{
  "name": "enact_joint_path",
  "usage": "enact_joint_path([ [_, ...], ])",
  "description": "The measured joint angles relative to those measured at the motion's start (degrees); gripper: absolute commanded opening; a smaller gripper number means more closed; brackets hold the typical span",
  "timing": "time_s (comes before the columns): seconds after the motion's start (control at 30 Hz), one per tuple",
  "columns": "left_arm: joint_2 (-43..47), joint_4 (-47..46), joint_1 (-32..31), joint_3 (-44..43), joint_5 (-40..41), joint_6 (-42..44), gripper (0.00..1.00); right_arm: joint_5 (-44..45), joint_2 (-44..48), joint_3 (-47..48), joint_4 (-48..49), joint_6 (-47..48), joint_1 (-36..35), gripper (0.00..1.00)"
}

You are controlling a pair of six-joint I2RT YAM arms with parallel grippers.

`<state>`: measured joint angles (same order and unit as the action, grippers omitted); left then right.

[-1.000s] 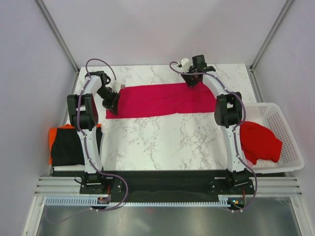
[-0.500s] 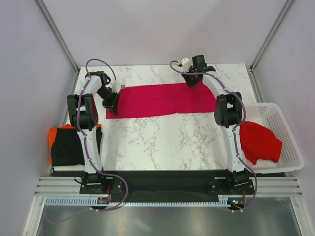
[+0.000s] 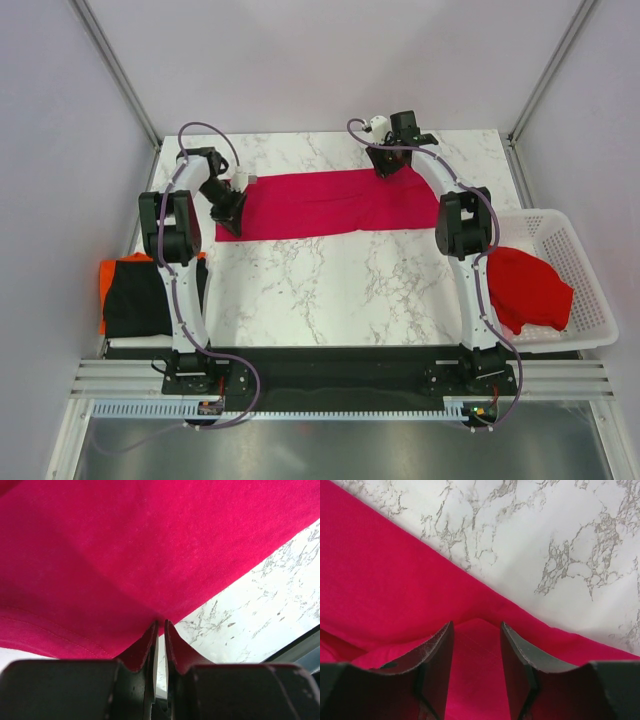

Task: Fold and stack the t-shirts
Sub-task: Fold the tshirt

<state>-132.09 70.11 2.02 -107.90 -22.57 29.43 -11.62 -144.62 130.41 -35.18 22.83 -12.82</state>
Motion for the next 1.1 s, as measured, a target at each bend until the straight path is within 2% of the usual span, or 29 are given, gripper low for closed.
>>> enact_joint_path([
  [0.23, 0.02, 0.0, -0.13, 0.33, 0.22, 0.0, 0.15, 0.92, 0.0, 0.0, -0.02, 0.13, -0.02, 0.41],
  [0.5, 0.02, 0.0, -0.17, 0.42, 0.94, 0.0, 0.15, 1.97, -0.11, -0.24, -0.11, 0.55, -0.09, 0.39],
  [0.6, 0.02, 0.0, -0.24, 0.42, 1.33, 0.0, 0.15, 2.1, -0.63, -0.24, -0.11, 0.9, -0.11, 0.3],
  [0.63, 0.02, 0.0, -0.24, 0.42, 1.44, 0.0, 0.15, 2.16, -0.81, -0.24, -0.2, 0.98, -0.11, 0.22],
  [0.7, 0.02, 0.0, -0.26, 0.44, 1.51, 0.0, 0.15, 2.27, -1.2, -0.26, -0.33, 1.22, -0.09, 0.13],
  [0.8, 0.02, -0.02, -0.31, 0.46, 1.53, 0.0, 0.15, 2.29, -1.55, -0.26, -0.46, 1.4, -0.09, 0.04],
  [0.9, 0.02, -0.02, -0.31, 0.48, 1.53, -0.02, 0.15, 2.34, -1.6, -0.26, -0.46, 1.49, -0.11, 0.0],
  [1.1, 0.02, -0.22, -0.31, 0.85, 1.53, 0.0, 0.15, 2.27, -0.26, -0.87, -0.92, 2.12, -0.11, 0.0],
])
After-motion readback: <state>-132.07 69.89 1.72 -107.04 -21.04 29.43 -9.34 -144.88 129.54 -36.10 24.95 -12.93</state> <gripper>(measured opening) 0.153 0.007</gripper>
